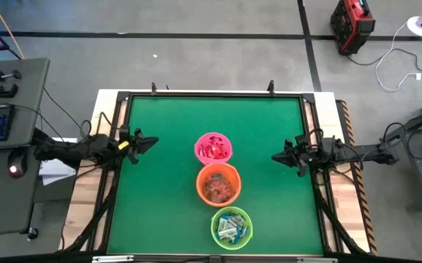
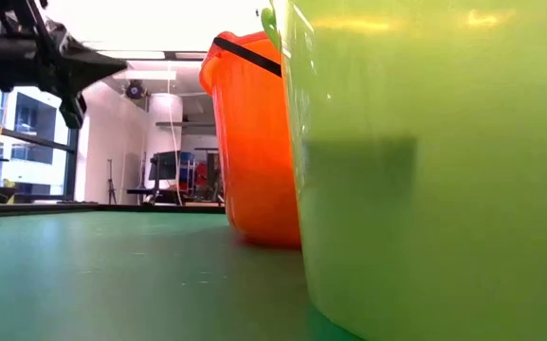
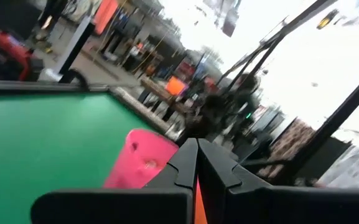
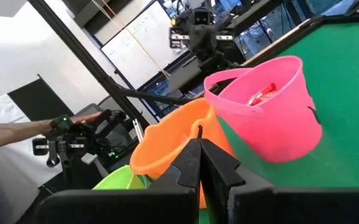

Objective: Sort candy by brand, put in halloween buckets
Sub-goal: Return to Home Position

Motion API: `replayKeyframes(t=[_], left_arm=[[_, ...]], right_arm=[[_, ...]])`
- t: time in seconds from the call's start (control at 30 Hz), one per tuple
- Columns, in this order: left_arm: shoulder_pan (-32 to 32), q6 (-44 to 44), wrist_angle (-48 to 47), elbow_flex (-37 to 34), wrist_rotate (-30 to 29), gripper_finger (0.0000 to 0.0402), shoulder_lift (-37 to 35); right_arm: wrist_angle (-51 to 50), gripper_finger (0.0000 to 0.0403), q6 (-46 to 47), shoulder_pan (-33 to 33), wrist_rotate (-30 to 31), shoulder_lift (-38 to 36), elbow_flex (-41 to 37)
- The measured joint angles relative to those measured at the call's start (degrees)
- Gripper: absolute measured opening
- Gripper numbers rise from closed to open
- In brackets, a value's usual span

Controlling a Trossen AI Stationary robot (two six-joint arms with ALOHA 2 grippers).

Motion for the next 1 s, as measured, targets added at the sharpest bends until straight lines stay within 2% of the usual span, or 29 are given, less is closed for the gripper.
replayKeyframes(t=[0.73,0.77,0.87,1.0], left_arm=[[-0.1,0.0,0.9,0.0,0.3,0.0001,0.0],[-0.1,1.5,0.8,0.0,0.3,0.0001,0.0],[-0.1,13.2,-1.2,0.0,0.6,0.0001,0.0],[1.2,25.6,-4.7,0.0,4.7,0.0001,0.0]], right_arm=[[-0.4,0.0000,0.0,0.0,0.3,0.8,0.0],[-0.4,0.0000,0.0,0.0,0.3,0.8,0.0],[-0.4,0.0000,0.0,0.0,0.3,0.8,0.0],[-0.4,0.0000,0.0,0.0,0.3,0.8,0.0]])
